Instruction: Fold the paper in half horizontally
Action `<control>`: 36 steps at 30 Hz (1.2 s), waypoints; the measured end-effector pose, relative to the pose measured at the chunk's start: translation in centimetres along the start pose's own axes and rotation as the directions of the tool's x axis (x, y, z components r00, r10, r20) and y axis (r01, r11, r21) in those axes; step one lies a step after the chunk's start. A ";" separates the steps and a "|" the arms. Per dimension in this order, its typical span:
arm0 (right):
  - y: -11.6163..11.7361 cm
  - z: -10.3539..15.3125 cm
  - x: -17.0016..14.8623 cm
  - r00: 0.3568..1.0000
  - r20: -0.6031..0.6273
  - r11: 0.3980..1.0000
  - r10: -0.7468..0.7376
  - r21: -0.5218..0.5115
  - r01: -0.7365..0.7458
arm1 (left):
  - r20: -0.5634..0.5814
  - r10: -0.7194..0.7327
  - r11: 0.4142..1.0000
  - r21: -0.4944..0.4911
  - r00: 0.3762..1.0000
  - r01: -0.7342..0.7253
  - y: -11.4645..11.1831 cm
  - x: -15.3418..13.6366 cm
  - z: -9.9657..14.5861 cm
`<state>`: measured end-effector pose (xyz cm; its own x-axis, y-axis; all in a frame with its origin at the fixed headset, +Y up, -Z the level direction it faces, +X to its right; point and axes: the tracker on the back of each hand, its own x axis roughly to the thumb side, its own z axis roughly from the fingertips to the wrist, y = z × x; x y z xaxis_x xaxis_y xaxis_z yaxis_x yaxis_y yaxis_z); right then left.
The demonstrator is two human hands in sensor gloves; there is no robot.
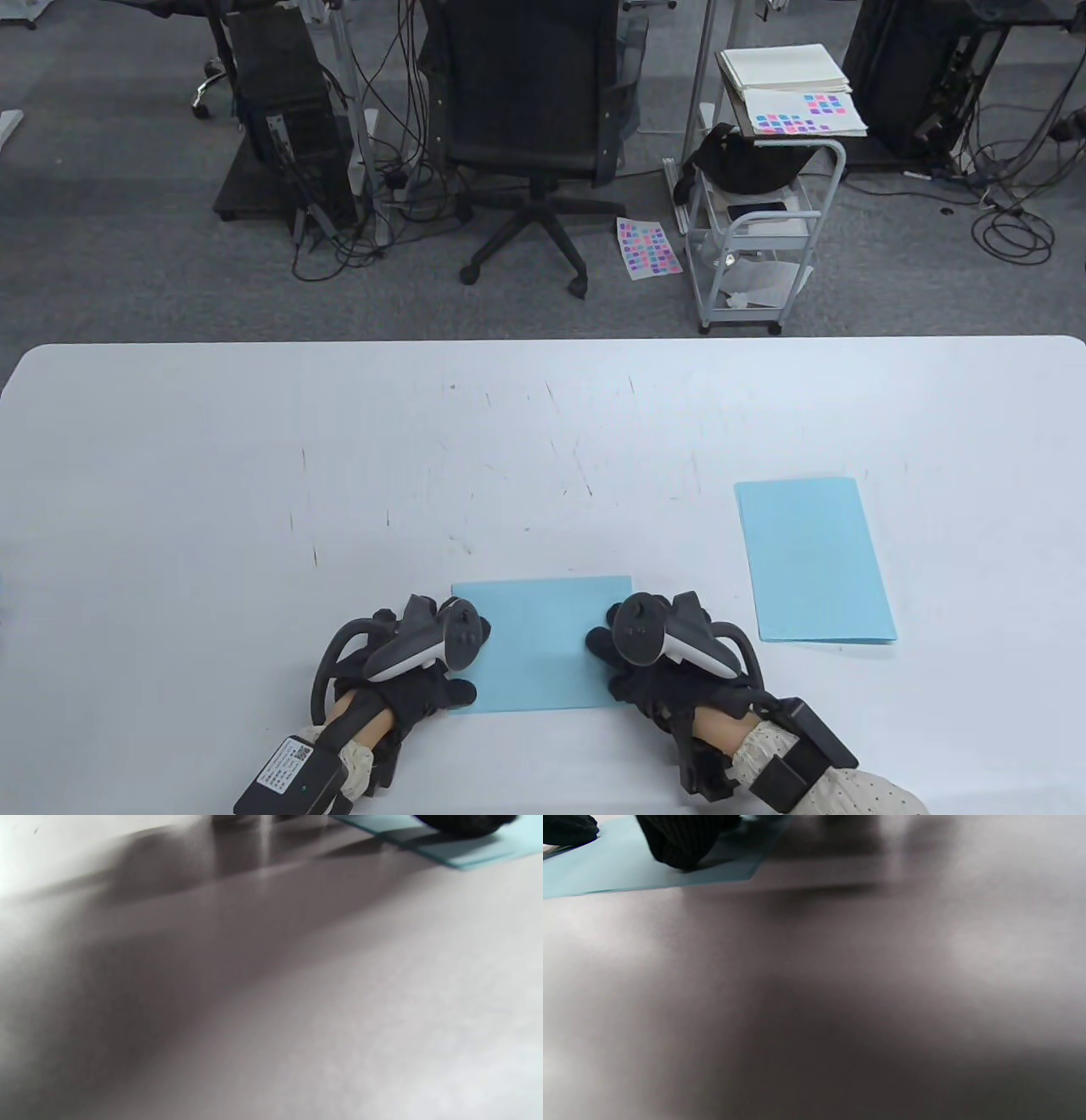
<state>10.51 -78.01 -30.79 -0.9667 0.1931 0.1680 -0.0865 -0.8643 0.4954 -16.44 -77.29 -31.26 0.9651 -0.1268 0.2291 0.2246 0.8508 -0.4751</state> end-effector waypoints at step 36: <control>0.0 0.0 -0.1 1.000 -0.002 1.000 0.013 0.004 -0.013 | 0.101 -0.048 0.999 0.003 0.994 0.047 3.4 6.7 -4.6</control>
<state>10.59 -78.05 -30.78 -0.9682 0.1808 0.1730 -0.0727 -0.8649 0.4966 -8.62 -77.60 -35.22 0.9348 -0.1149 0.3361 0.2698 0.8453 -0.4613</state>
